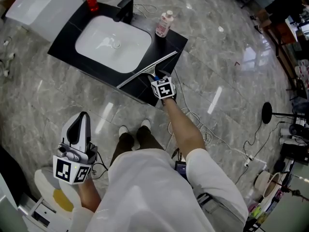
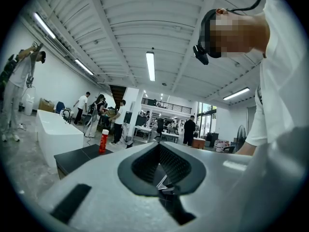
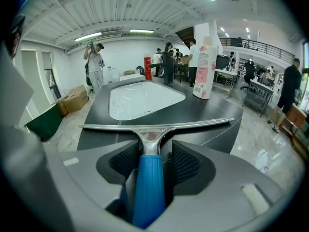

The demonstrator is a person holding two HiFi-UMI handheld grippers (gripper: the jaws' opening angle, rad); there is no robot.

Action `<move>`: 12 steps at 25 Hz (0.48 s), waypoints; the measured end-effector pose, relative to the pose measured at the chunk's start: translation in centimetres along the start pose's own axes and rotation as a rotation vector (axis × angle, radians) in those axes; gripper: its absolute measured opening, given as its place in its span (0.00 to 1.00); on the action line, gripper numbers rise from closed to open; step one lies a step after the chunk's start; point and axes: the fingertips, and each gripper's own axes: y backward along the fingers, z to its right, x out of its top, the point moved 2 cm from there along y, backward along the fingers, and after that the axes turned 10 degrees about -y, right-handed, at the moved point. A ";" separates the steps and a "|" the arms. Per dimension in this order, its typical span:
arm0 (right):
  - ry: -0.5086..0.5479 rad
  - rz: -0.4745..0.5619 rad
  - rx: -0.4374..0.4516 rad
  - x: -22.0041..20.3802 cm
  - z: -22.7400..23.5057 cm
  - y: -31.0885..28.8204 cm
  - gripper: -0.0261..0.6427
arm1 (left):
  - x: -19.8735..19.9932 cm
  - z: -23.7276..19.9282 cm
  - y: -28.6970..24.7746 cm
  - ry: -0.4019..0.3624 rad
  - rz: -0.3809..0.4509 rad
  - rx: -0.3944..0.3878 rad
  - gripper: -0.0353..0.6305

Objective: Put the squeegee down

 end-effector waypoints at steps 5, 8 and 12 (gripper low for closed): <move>-0.046 0.112 0.034 1.4 -0.2 3.6 0.41 | 0.1 -0.2 0.3 -0.003 0.010 -0.004 0.06; -0.044 0.208 0.095 3.1 -1.9 7.6 0.43 | 0.3 -0.2 0.4 -0.007 0.018 -0.010 0.06; -0.012 0.372 0.174 6.5 -5.2 14.1 0.44 | 0.3 -0.1 0.3 -0.011 0.027 -0.024 0.06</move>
